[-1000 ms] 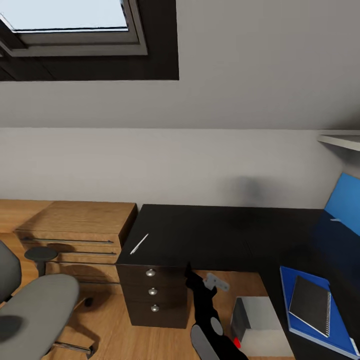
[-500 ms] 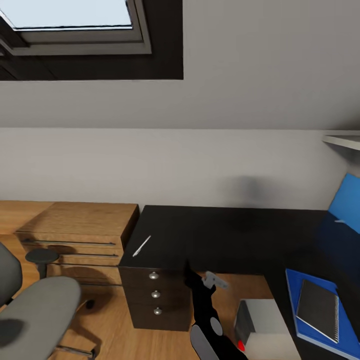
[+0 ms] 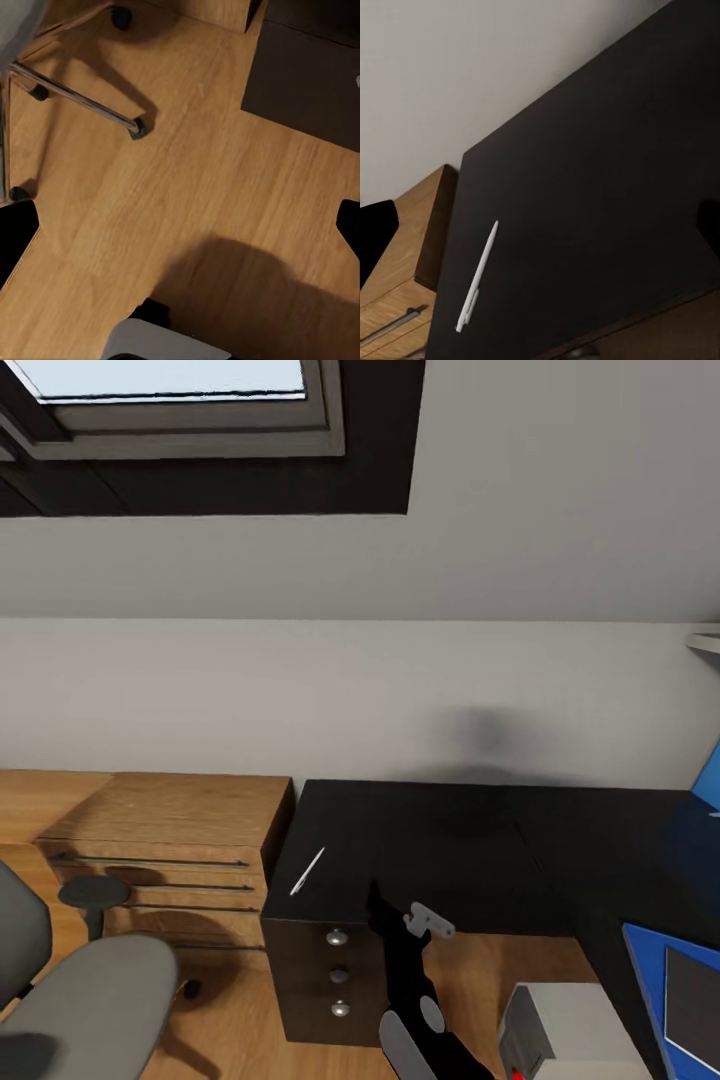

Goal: In the bedroom, organize the workspace by keeping the computer under the desk, ensuring the monitor is on the desk, placing the keyboard on the desk next to the monitor, placing the mouse on the desk next to the keyboard, moving the folder from the swivel chair onto the desk next to the mouse, stacking the notebook on top of the folder with the pen on top of the notebook, and positioning the swivel chair next to the desk.

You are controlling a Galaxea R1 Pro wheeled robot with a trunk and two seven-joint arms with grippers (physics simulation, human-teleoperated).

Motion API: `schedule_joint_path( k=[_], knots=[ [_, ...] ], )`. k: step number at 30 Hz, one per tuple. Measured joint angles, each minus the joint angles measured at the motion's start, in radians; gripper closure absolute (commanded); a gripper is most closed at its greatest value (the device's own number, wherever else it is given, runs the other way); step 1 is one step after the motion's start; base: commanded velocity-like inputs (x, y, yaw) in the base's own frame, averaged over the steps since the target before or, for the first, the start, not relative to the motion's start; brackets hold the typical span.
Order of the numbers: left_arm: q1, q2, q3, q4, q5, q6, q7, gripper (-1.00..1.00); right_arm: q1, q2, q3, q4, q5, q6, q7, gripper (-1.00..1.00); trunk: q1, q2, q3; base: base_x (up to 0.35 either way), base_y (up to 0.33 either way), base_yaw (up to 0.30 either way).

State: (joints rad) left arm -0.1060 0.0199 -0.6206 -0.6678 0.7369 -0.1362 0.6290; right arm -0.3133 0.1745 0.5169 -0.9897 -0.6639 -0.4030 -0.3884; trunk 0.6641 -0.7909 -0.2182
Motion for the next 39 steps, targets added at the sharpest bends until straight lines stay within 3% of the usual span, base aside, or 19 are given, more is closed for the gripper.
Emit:
schedule_joint_path(
  k=[17, 20, 23, 24, 25, 27, 28, 29, 31, 34, 39],
  knots=[
    [0.0, 0.001, 0.002, -0.006, 0.0, -0.012, -0.002, -1.0, 0.0, 0.0, 0.026, 0.008, 0.001, 0.011, -0.006, -1.0, 0.0, 0.0, 0.0, 0.221, 0.19, 0.0],
    [0.0, 0.004, 0.003, -0.048, 0.001, -0.06, -0.004, -1.0, -0.001, 0.0, 0.022, 0.034, -0.012, 0.024, -0.006, -1.0, 0.0, 0.0, 0.0, 0.042, 0.03, 0.0],
    [0.011, 0.025, -0.009, -0.148, 0.001, -0.098, -0.001, -1.0, -0.003, 0.0, 0.018, 0.053, -0.017, 0.025, -0.004, -1.0, 0.0, 0.0, 0.0, 0.011, 0.008, 0.0],
    [0.051, 0.067, -0.024, -0.259, 0.001, -0.104, 0.0, -1.0, -0.005, 0.0, 0.016, 0.061, -0.017, 0.024, -0.004, -1.0, 0.0, 0.0, 0.0, 0.005, 0.003, 0.0],
    [0.07, 0.086, -0.032, -0.307, 0.002, -0.106, 0.001, -1.0, -0.006, 0.0, 0.016, 0.063, -0.017, 0.024, -0.004, -1.0, 0.0, 0.0, 0.0, 0.003, 0.002, 0.0],
    [0.14, 0.169, -0.075, -0.469, 0.005, -0.111, 0.006, -1.0, -0.008, 0.0, 0.015, 0.066, -0.017, 0.026, -0.007, -1.0, 0.0, 0.0, 0.0, 0.001, 0.001, 0.0],
    [0.197, 0.272, -0.129, -0.608, 0.015, -0.118, 0.012, -1.0, -0.025, 0.0, 0.014, 0.069, -0.014, 0.06, -0.035, -1.0, 0.0, 0.0, 0.0, 0.0, 0.0, 0.0],
    [0.206, 0.292, -0.136, -0.63, 0.02, -0.12, 0.013, -1.0, -0.034, 0.0, 0.014, 0.069, -0.014, 0.097, -0.064, -1.0, 0.0, 0.0, 0.0, 0.0, 0.0, 0.0],
    [0.212, 0.304, -0.141, -0.643, 0.025, -0.121, 0.014, -1.0, -0.056, 0.0, 0.014, 0.069, -0.013, 0.187, -0.134, -1.0, 0.0, 0.0, 0.0, 0.0, 0.0, 0.0],
    [0.216, 0.312, -0.146, -0.652, 0.031, -0.122, 0.014, -1.0, -0.114, 0.0, 0.009, 0.069, -0.018, 0.389, -0.284, -1.0, 0.0, 0.0, 0.0, 0.0, 0.0, 0.0],
    [0.217, 0.312, -0.147, -0.653, 0.034, -0.122, 0.015, -1.0, -0.135, 0.0, -0.073, 0.068, -0.025, 0.439, -0.332, -1.0, 0.0, 0.0, 0.0, 0.0, 0.0, 0.0]
  ],
)
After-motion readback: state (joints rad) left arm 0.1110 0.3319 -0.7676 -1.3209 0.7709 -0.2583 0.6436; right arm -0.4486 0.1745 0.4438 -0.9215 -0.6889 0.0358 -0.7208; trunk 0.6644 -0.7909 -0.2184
